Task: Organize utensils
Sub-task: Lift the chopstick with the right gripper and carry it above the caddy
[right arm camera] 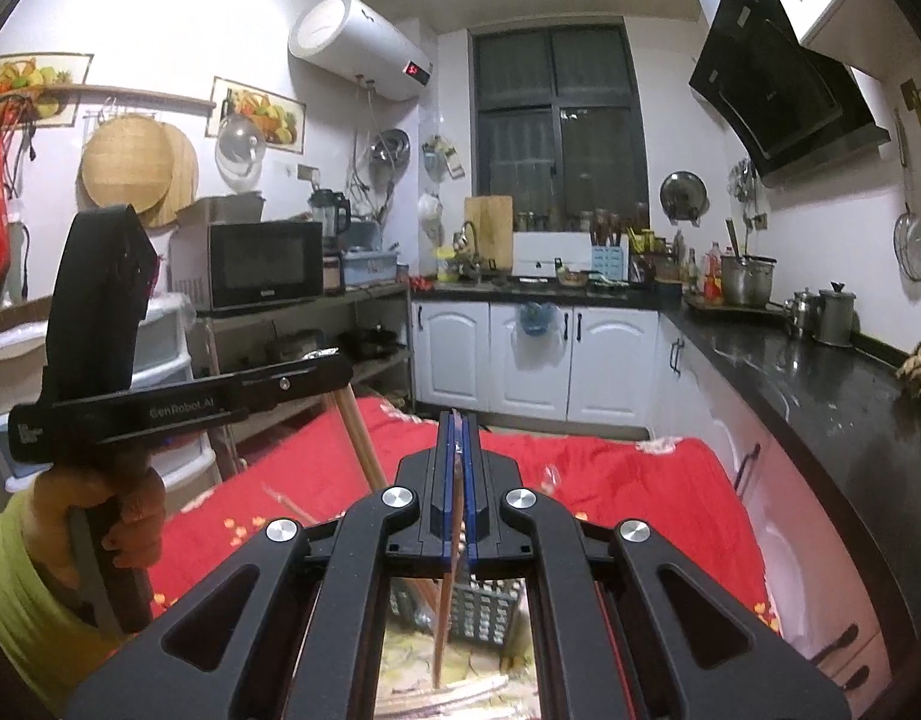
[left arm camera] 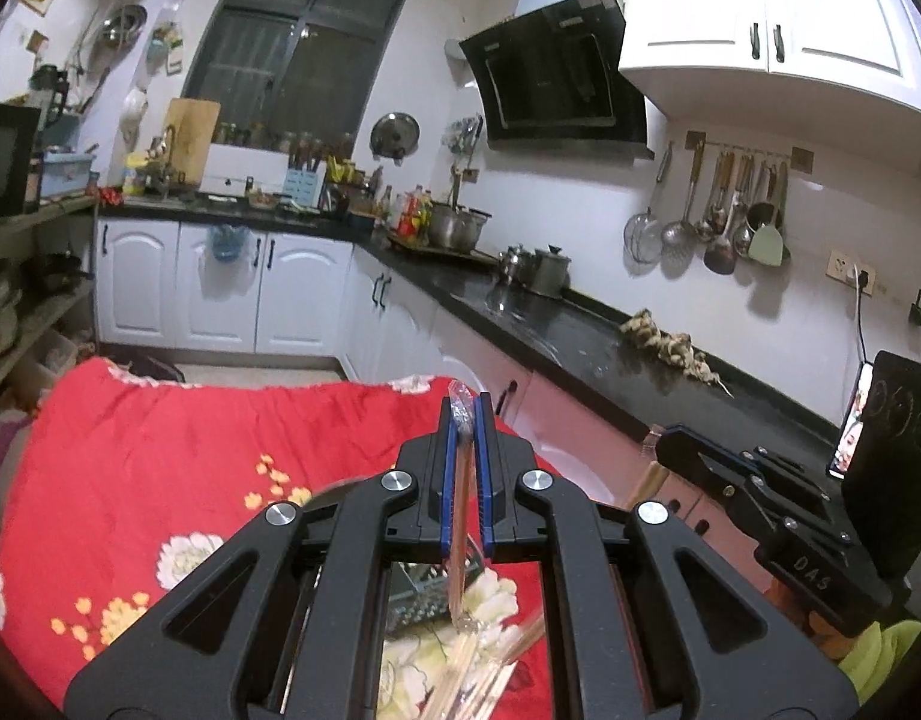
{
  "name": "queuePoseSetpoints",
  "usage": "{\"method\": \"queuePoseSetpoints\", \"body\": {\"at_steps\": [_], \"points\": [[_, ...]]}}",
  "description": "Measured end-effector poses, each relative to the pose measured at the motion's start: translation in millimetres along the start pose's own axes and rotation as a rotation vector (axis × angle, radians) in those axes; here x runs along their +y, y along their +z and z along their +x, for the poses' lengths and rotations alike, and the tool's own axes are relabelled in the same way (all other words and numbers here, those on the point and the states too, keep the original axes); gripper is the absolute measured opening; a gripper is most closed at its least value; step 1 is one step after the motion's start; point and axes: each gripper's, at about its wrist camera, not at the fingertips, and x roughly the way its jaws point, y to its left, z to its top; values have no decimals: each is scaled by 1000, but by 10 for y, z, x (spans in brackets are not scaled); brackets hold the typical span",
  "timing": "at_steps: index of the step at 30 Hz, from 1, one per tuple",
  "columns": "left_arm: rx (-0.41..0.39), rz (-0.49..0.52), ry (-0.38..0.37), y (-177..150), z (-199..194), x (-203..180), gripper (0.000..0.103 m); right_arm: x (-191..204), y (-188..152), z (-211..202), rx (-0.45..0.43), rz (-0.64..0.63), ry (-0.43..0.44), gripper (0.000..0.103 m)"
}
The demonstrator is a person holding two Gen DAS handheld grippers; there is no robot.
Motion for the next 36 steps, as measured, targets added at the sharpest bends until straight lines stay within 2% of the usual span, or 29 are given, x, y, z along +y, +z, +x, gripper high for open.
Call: {"method": "queuePoseSetpoints", "body": {"at_steps": [9, 19, 29, 36], "points": [[-74, 31, 62, 250, -105, 39, 3, 32, 322, 85, -61, -10, 2, 3], [-121, 47, 114, 401, -71, 89, 3, 44, 629, 163, -146, -46, -16, 3], [-135, 53, 136, 411, 8, 117, 3, -119, 608, 377, -145, -25, -48, 3], [-92, 33, 143, 275, 262, 198, 3, -154, 468, 559, -122, -35, -57, 3]]}}
